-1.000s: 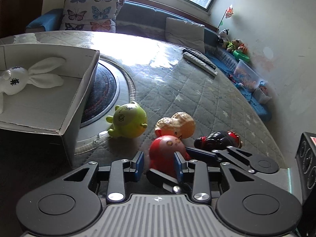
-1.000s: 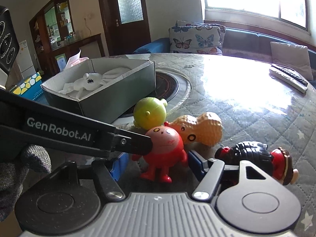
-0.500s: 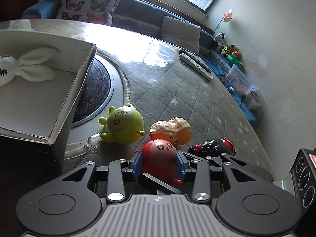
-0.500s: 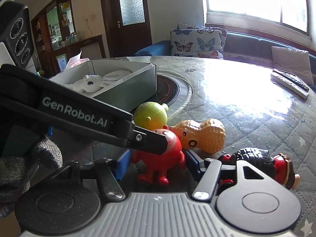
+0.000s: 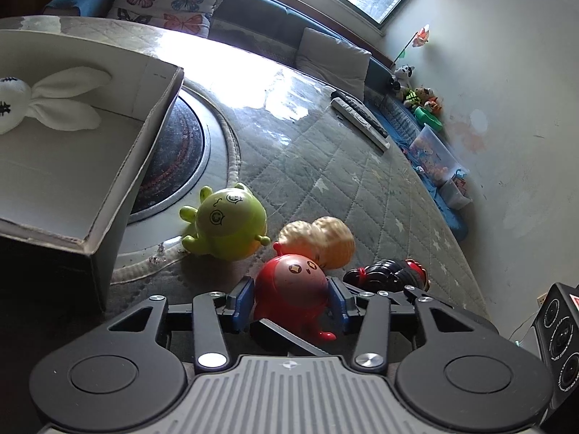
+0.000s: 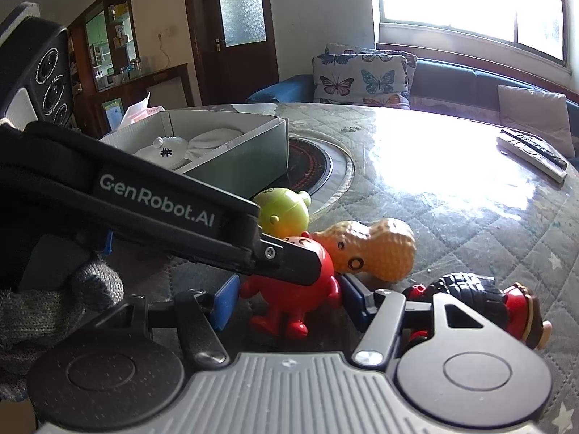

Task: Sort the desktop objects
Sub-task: 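Grasp the red round toy with the left gripper and lift, then lower the red toy into the grey box beside the bunny and release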

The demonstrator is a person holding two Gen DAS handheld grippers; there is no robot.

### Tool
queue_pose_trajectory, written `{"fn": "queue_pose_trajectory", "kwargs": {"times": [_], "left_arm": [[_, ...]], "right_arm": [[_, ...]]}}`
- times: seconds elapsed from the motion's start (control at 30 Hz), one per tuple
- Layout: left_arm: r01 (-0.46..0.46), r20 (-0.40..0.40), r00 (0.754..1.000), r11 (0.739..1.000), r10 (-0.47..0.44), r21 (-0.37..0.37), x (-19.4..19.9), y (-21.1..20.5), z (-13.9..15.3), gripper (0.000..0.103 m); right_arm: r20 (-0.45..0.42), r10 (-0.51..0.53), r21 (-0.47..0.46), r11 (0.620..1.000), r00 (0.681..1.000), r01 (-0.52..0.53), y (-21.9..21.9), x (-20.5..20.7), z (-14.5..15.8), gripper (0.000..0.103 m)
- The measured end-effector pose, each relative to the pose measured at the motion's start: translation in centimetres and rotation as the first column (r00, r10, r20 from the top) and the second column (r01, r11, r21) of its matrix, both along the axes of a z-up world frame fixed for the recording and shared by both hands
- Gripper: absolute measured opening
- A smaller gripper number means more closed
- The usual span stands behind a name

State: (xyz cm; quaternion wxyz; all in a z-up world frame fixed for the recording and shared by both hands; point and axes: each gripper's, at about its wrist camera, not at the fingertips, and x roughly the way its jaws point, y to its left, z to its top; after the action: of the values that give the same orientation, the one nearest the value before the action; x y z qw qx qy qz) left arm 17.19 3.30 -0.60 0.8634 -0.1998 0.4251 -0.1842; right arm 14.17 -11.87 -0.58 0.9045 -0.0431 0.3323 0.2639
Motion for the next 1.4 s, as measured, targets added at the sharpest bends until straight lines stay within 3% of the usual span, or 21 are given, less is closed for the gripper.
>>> {"fn": "queue_pose_trajectory", "kwargs": {"times": [0.33,0.67,1.0,1.4], "left_arm": [[-0.053,0.130,0.990,0.999,0.052,-0.001,-1.4,2.5,4.4,0.047],[-0.192,0.206,0.960,0.981,0.190,-0.013,0.8,9.2,7.1,0.047],[-0.295,0.113,0.947,0.953,0.302,-0.074,6.1,15.4,3.9,0.047],[-0.321,0.012,0.946,0.943,0.323,-0.085,9.4,16.7,0.3,0.047]], "right_arm": [[0.110,0.071,0.012,0.997,0.991,-0.073,2.0,-0.1,3.9,0.061],[0.196,0.208,-0.009,0.978,0.958,-0.210,8.7,3.8,6.9,0.061],[0.102,0.292,-0.025,0.957,0.951,-0.291,14.9,10.9,5.5,0.061],[-0.011,0.325,-0.119,0.938,0.946,-0.324,16.9,14.1,2.4,0.061]]}}
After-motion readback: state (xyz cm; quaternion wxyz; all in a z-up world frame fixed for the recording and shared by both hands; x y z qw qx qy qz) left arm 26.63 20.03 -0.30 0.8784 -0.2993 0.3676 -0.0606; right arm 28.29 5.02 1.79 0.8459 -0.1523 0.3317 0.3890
